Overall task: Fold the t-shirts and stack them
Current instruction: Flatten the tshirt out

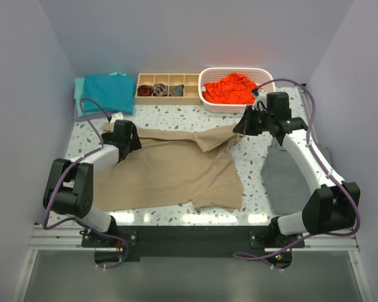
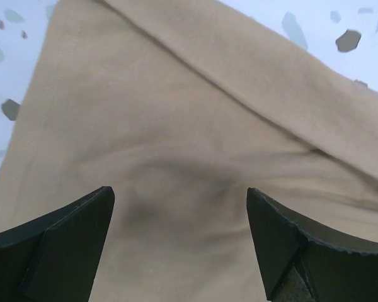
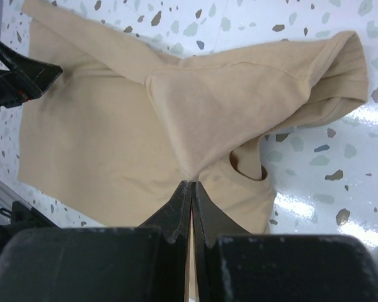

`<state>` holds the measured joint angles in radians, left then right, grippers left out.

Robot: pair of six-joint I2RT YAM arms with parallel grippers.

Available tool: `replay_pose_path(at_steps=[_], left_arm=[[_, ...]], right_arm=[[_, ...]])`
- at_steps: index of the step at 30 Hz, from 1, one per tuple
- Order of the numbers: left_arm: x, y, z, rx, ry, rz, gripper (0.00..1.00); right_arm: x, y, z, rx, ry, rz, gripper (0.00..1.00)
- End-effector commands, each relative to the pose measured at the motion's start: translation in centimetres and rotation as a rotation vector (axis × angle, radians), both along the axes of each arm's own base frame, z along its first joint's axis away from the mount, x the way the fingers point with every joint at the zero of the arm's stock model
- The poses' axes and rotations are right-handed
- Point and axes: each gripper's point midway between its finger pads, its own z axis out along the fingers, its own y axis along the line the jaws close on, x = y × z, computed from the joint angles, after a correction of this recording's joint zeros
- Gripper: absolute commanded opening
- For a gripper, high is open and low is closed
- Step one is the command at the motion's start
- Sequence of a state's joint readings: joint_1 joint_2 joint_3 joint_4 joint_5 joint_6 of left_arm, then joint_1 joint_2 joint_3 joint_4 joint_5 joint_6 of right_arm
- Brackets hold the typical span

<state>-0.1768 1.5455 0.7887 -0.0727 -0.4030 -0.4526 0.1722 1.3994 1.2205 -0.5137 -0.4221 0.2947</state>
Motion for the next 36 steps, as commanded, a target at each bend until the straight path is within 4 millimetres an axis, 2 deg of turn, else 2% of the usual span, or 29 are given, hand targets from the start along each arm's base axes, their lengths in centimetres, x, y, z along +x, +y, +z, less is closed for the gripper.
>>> replay_pose_path(at_steps=[1, 3, 5, 8, 11, 13, 19, 20, 23, 24, 26, 27, 28, 29, 33, 34, 36], left_arm=[[2.0, -2.7, 0.0, -0.116, -0.023, -0.08, 0.9], [2.8, -5.0, 0.7, -0.205, -0.067, -0.173, 0.87], [2.8, -6.6, 1.1, -0.261, -0.086, -0.233, 0.87], [2.2, -8.8, 2.5, -0.299, -0.105, -0.322, 0.86], [1.0, -12.3, 3.6, -0.379, -0.113, -0.457, 0.86], [0.0, -15.6, 4.1, -0.446, -0.106, -0.572, 0.86], [-0.5, -22.5, 3.6, -0.566, -0.089, -0.72, 0.85], [-0.1, -23.1, 3.1, -0.579, -0.095, -0.724, 0.85], [0.8, -24.8, 3.4, -0.63, -0.131, -0.733, 0.85], [1.3, -25.8, 4.3, -0.654, -0.149, -0.76, 0.85], [1.5, -27.1, 3.8, -0.674, -0.127, -0.791, 0.84], [1.7, -28.3, 4.5, -0.681, -0.138, -0.824, 0.84], [1.7, -28.8, 4.4, -0.678, -0.128, -0.837, 0.84], [1.4, -29.2, 3.3, -0.671, -0.087, -0.841, 0.84], [1.0, -31.2, 3.3, -0.716, -0.091, -0.851, 0.86], [1.1, -31.6, 3.2, -0.73, -0.101, -0.852, 0.86], [1.0, -32.6, 3.2, -0.748, -0.1, -0.854, 0.99]], right_arm=[[-1.2, 1.0, -2.1, 0.043, 0.075, 0.045, 0.0], [-1.0, 1.5, -3.2, 0.068, 0.106, 0.041, 0.0], [-0.3, 2.0, -2.9, 0.077, 0.089, 0.045, 0.0], [0.4, 2.5, -2.7, 0.071, 0.084, 0.051, 0.0], [1.1, 2.5, -2.6, 0.062, 0.075, 0.046, 0.0], [1.5, 2.5, -2.8, 0.061, 0.079, 0.044, 0.0], [1.9, 3.8, -1.8, 0.099, 0.07, 0.088, 0.0], [1.9, 4.1, -1.9, 0.099, 0.08, 0.096, 0.0], [1.1, 5.3, -2.4, 0.082, 0.088, 0.128, 0.0], [0.8, 5.7, -2.7, 0.082, 0.098, 0.14, 0.0], [0.3, 6.7, -3.0, 0.079, 0.102, 0.164, 0.0], [0.2, 7.0, -3.1, 0.08, 0.104, 0.168, 0.0], [0.4, 7.3, -3.0, 0.08, 0.092, 0.168, 0.0], [0.4, 7.4, -2.7, 0.083, 0.082, 0.17, 0.0], [0.9, 7.6, -1.7, 0.081, 0.054, 0.168, 0.0], [0.9, 7.5, -1.6, 0.078, 0.053, 0.167, 0.0], [1.2, 7.6, -1.2, 0.074, 0.042, 0.171, 0.0]])
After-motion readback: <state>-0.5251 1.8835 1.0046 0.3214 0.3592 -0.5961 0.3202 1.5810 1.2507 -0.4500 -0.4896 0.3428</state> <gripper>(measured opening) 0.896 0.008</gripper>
